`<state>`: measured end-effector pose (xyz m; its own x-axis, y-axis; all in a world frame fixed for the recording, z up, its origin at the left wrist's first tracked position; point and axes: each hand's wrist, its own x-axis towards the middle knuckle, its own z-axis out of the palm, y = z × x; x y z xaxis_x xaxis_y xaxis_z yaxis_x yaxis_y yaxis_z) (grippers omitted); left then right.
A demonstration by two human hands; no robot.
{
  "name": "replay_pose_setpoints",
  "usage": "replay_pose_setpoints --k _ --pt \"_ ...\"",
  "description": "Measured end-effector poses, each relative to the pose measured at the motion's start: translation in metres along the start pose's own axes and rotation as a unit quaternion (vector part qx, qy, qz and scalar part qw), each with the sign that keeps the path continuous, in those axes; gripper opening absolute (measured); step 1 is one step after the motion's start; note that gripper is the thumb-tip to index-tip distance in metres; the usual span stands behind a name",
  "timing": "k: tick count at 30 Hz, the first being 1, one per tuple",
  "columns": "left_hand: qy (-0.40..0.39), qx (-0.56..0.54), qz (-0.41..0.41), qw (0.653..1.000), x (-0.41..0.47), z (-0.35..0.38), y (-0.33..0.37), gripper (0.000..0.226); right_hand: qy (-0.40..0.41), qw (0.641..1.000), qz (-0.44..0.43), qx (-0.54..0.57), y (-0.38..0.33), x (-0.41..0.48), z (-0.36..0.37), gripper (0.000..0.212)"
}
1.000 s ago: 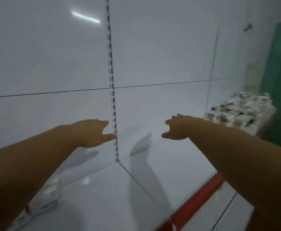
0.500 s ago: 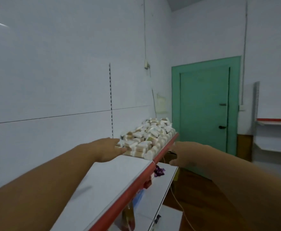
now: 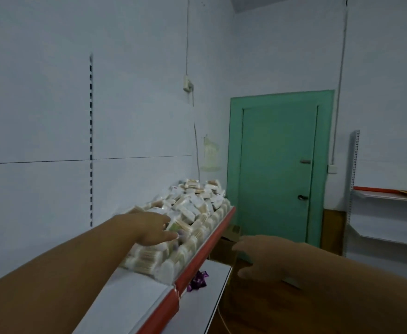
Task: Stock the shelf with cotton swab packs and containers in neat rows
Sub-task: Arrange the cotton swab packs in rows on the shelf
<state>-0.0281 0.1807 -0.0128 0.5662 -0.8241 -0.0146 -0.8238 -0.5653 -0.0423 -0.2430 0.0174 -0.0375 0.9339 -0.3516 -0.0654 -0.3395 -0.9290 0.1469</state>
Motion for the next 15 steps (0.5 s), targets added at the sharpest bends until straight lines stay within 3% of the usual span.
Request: replay_pose_setpoints --k 8,15 --pt "0.072 -0.013 -0.008 0.997 0.178 -0.014 -0.029 0.068 0.049 0.998 0.032 0.013 0.096 0.160 -0.066 0.056" --pt "0.029 -0.112 -0.009 0.993 0.276 -0.009 -0.017 0.067 0.109 0.993 -0.016 0.052 0.157 0.299 -0.048 0.058"
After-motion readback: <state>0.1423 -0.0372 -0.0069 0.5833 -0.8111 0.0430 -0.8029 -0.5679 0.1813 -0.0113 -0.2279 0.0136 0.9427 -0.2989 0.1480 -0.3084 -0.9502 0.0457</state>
